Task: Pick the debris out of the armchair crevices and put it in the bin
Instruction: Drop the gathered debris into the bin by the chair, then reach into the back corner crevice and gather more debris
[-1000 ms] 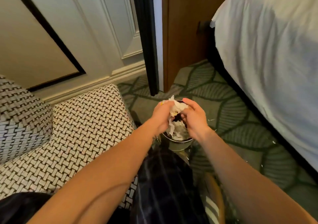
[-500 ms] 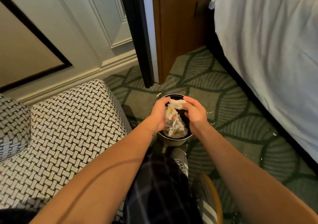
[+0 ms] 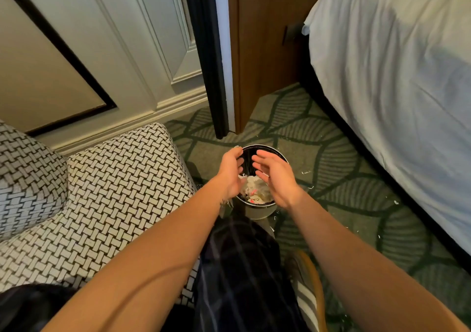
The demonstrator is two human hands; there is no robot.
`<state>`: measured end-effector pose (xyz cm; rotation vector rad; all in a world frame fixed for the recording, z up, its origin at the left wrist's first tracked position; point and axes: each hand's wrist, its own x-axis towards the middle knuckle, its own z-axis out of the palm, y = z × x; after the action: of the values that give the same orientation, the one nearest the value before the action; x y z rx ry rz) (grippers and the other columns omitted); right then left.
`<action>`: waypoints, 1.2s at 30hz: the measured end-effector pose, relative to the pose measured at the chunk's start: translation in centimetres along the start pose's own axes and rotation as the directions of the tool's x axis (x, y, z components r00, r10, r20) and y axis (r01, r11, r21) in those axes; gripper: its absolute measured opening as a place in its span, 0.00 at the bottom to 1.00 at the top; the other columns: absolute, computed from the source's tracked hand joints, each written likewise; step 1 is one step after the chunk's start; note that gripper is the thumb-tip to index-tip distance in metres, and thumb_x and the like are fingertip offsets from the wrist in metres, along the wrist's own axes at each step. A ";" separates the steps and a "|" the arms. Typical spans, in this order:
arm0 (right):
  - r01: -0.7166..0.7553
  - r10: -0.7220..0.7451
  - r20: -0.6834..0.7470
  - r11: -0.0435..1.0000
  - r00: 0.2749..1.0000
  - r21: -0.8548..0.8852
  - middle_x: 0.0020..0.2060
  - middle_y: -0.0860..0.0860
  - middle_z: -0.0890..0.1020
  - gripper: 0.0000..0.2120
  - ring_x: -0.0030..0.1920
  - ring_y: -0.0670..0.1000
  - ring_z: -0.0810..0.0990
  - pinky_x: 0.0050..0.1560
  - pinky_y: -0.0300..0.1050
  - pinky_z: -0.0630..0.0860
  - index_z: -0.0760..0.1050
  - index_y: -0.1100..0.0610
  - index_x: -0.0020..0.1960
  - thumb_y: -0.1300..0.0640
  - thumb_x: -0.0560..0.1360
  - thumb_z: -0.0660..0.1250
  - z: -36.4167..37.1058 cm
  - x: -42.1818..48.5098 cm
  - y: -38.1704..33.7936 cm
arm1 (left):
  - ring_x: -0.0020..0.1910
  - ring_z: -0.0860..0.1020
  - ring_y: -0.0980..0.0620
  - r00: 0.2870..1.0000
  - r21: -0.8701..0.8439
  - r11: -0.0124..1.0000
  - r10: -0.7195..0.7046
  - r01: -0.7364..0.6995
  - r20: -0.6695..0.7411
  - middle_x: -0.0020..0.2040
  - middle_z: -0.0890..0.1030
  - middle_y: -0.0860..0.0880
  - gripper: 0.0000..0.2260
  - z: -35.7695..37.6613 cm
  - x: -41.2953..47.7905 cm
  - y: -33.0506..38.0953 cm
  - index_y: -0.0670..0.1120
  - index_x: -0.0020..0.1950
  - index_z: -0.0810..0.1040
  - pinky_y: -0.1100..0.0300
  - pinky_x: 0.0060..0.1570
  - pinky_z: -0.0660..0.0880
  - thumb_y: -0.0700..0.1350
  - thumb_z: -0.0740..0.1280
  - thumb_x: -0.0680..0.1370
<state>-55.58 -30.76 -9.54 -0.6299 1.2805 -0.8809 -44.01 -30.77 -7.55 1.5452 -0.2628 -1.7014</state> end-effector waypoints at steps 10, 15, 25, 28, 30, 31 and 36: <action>0.046 -0.056 0.179 0.997 0.982 0.060 0.57 0.55 0.85 0.13 0.58 0.50 0.84 0.62 0.46 0.78 0.79 0.55 0.63 0.63 0.81 0.62 7.5 -7.4 -2.3 | 0.59 0.80 0.45 0.981 -0.221 0.969 0.140 -0.108 0.132 0.61 0.82 0.41 0.22 -6.1 -7.6 1.7 0.43 0.72 0.73 0.49 0.64 0.74 0.55 0.53 0.85; 0.087 -0.079 0.313 0.996 0.946 -0.012 0.58 0.53 0.85 0.14 0.60 0.51 0.83 0.62 0.47 0.79 0.77 0.55 0.67 0.60 0.82 0.62 12.3 -11.4 -2.6 | 0.68 0.76 0.41 0.970 -0.282 0.943 0.215 -0.176 0.115 0.70 0.76 0.38 0.23 -11.4 -11.6 2.9 0.44 0.75 0.68 0.43 0.72 0.68 0.55 0.53 0.85; 0.083 -0.005 0.554 0.990 0.833 -0.116 0.55 0.52 0.86 0.14 0.57 0.50 0.85 0.62 0.48 0.80 0.77 0.57 0.66 0.61 0.83 0.59 27.2 -18.4 2.4 | 0.53 0.77 0.46 0.939 -0.344 0.874 0.334 -0.343 -0.085 0.54 0.79 0.42 0.23 -28.3 -19.1 4.7 0.40 0.69 0.73 0.51 0.59 0.75 0.54 0.54 0.84; 0.065 0.038 0.614 0.987 0.789 -0.144 0.55 0.53 0.86 0.14 0.57 0.51 0.85 0.63 0.50 0.80 0.77 0.58 0.66 0.61 0.83 0.59 31.0 -20.1 4.0 | 0.52 0.76 0.46 0.929 -0.375 0.850 0.342 -0.369 -0.141 0.52 0.78 0.41 0.20 -33.0 -20.9 4.4 0.42 0.60 0.76 0.50 0.59 0.72 0.55 0.54 0.84; 0.067 0.063 0.637 0.982 0.768 -0.178 0.54 0.54 0.86 0.12 0.56 0.52 0.85 0.61 0.48 0.81 0.78 0.57 0.63 0.62 0.83 0.60 33.3 -21.5 5.0 | 0.44 0.75 0.48 0.925 -0.412 0.828 0.331 -0.381 -0.190 0.45 0.78 0.44 0.18 -36.0 -22.2 3.8 0.43 0.54 0.77 0.54 0.53 0.72 0.54 0.55 0.84; 0.076 0.076 0.647 0.976 0.758 -0.203 0.54 0.53 0.86 0.12 0.56 0.52 0.85 0.61 0.48 0.81 0.78 0.57 0.62 0.62 0.83 0.60 34.4 -22.2 5.6 | 0.43 0.76 0.49 0.921 -0.432 0.814 0.330 -0.388 -0.206 0.45 0.79 0.44 0.17 -37.4 -22.8 3.4 0.43 0.54 0.77 0.54 0.50 0.73 0.54 0.55 0.84; 0.159 0.129 0.705 0.931 0.698 -0.328 0.55 0.52 0.86 0.12 0.58 0.51 0.84 0.63 0.47 0.79 0.79 0.54 0.59 0.63 0.83 0.59 38.4 -24.0 8.8 | 0.53 0.81 0.44 0.905 -0.499 0.761 0.286 -0.415 -0.316 0.57 0.82 0.41 0.18 -43.6 -25.2 -0.1 0.41 0.61 0.77 0.48 0.60 0.77 0.51 0.55 0.85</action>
<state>-17.44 -8.61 3.92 -1.1557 0.7000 -0.3126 -6.36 1.54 0.99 1.1360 0.0638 -1.1487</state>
